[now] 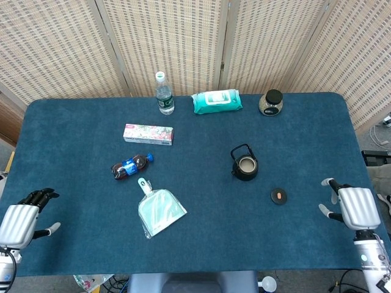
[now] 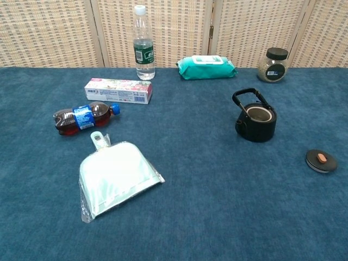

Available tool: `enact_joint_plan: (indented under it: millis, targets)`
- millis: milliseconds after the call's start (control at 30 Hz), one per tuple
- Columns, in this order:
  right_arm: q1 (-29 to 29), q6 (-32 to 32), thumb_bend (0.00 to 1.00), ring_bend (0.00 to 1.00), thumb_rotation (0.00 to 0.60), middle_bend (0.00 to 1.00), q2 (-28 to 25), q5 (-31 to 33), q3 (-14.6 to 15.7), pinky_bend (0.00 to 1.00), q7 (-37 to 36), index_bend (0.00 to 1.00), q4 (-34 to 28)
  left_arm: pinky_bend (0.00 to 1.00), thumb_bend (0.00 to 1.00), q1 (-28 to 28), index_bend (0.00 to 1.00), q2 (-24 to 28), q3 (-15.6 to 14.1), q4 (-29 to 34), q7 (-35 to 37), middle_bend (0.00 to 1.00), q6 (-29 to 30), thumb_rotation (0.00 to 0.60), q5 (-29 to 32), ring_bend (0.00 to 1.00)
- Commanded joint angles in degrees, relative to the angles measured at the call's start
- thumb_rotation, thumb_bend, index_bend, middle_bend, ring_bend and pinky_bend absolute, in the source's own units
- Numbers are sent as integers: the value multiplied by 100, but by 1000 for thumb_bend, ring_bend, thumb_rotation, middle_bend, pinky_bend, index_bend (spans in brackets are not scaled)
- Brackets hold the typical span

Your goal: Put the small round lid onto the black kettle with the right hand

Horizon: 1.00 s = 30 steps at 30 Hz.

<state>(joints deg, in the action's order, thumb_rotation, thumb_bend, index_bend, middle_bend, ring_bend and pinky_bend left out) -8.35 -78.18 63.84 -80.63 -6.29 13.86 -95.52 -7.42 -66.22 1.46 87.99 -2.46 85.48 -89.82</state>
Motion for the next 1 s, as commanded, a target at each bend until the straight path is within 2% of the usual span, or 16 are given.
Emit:
enact_joint_plan:
  millis: [33,233,467,767,1000]
  targets:
    - [-279,353,167,672,600,719,-163,233,-123,901,423,359,-220,486,113,12,302,16,4,13,15,253,20,600,7,251]
    - [-642,911,95,751,600,818,-263,789,-194,965,1232,324,-469,486,113,21,302,15,-3,27,-9,253,45,600,-11,251]
    - [-1005,1352,85,898,600,976,-237,1454,-252,1000,1762,319,-682,487,113,25,302,24,-4,40,2,253,51,600,-9,251]
    - [-1418,1662,85,928,600,1000,98,2205,-140,1000,2438,319,-570,490,114,43,302,40,-12,48,44,253,96,600,-37,251]
    - [-1613,1779,85,929,600,1000,381,2609,9,1000,2662,319,-430,491,113,48,302,41,-18,48,48,253,101,600,-44,251]
